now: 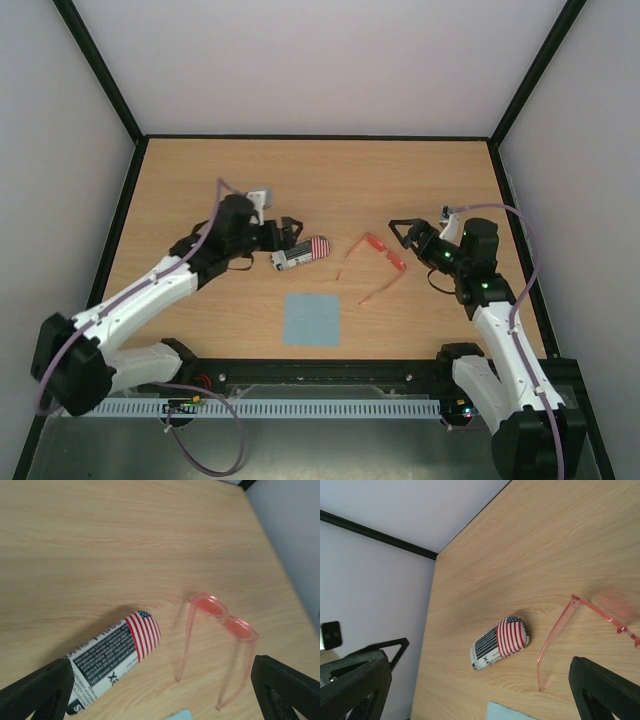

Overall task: Organize the sunglasses
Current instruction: Adjust the sunglasses case at the center of the board.

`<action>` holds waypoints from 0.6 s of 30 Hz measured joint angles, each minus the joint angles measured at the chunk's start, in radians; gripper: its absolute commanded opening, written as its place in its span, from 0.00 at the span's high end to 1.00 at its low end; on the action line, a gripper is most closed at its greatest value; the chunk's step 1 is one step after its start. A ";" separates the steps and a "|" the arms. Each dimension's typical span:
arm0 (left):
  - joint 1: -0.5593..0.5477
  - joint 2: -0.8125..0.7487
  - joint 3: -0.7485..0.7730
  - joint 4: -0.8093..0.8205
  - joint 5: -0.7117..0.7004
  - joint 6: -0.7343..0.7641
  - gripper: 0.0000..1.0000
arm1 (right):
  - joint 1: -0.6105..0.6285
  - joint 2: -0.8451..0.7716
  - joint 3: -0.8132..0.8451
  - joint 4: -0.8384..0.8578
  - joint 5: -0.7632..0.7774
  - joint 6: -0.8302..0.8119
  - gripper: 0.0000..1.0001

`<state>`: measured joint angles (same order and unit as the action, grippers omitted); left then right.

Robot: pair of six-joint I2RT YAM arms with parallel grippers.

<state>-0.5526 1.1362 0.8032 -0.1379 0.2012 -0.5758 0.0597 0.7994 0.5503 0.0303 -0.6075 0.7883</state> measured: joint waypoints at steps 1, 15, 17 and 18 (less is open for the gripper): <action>-0.050 0.033 0.046 -0.033 -0.081 0.016 0.01 | 0.000 0.000 0.003 -0.003 0.008 -0.013 0.01; -0.292 0.439 0.132 -0.199 -0.584 0.124 0.01 | 0.014 0.019 -0.067 0.005 0.011 -0.072 0.02; -0.318 0.442 0.132 -0.196 -0.596 0.140 0.01 | 0.017 0.003 -0.093 0.006 0.008 -0.069 0.01; -0.327 0.446 0.132 -0.194 -0.600 0.148 0.00 | 0.018 0.000 -0.101 0.006 0.006 -0.069 0.01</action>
<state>-0.8795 1.5826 0.9356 -0.3317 -0.3992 -0.4278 0.0780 0.7994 0.4496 0.0360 -0.6010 0.7197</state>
